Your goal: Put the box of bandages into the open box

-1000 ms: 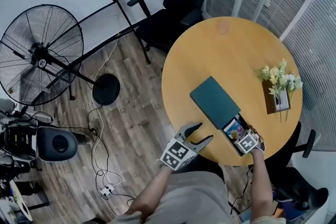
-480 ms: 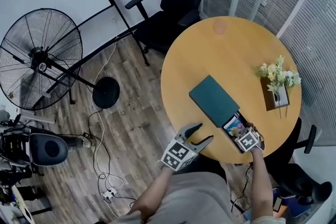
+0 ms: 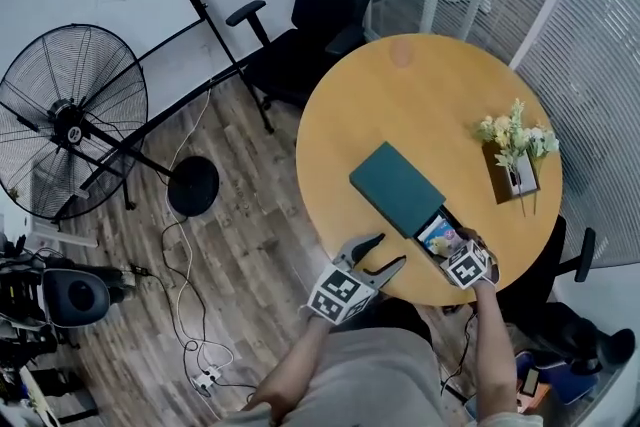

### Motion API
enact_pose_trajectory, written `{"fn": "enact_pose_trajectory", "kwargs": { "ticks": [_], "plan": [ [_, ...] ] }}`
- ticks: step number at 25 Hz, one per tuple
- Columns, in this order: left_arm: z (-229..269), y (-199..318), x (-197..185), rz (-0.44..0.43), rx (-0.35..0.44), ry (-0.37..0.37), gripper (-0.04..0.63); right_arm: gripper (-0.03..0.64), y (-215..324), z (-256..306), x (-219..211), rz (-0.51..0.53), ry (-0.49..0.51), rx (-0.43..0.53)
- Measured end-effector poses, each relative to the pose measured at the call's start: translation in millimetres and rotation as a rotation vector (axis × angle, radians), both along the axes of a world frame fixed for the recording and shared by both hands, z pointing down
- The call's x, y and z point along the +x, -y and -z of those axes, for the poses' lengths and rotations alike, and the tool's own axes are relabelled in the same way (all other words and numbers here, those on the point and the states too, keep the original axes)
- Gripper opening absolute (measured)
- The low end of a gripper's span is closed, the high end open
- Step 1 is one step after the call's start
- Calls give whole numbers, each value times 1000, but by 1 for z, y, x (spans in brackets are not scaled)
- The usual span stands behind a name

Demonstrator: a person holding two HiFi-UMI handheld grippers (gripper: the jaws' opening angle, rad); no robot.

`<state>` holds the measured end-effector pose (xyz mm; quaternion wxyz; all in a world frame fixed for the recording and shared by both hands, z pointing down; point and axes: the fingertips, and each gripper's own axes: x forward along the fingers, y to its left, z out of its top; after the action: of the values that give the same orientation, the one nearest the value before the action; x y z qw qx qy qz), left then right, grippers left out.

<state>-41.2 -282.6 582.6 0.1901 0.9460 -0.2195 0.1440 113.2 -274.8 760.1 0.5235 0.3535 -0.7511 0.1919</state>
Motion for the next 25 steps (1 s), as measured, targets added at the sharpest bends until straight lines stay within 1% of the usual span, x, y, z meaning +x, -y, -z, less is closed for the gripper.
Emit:
{"fn": "enact_pose_trajectory", "kwargs": {
  "ticks": [5, 10, 13, 18, 25],
  "plan": [
    [5, -2, 5, 7, 6, -18, 256, 368, -2, 14, 2, -37, 14, 49],
    [13, -4, 12, 15, 20, -29, 256, 368, -6, 32, 2, -95, 55, 100],
    [18, -4, 17, 30, 23, -38, 256, 368, -5, 41, 5, -103, 46, 138],
    [9, -7, 26, 73, -5, -23, 256, 367, -6, 51, 8, -120, 74, 184],
    [10, -19, 42, 129, -7, 1, 256, 367, -7, 74, 16, -156, 157, 267]
  ]
}}
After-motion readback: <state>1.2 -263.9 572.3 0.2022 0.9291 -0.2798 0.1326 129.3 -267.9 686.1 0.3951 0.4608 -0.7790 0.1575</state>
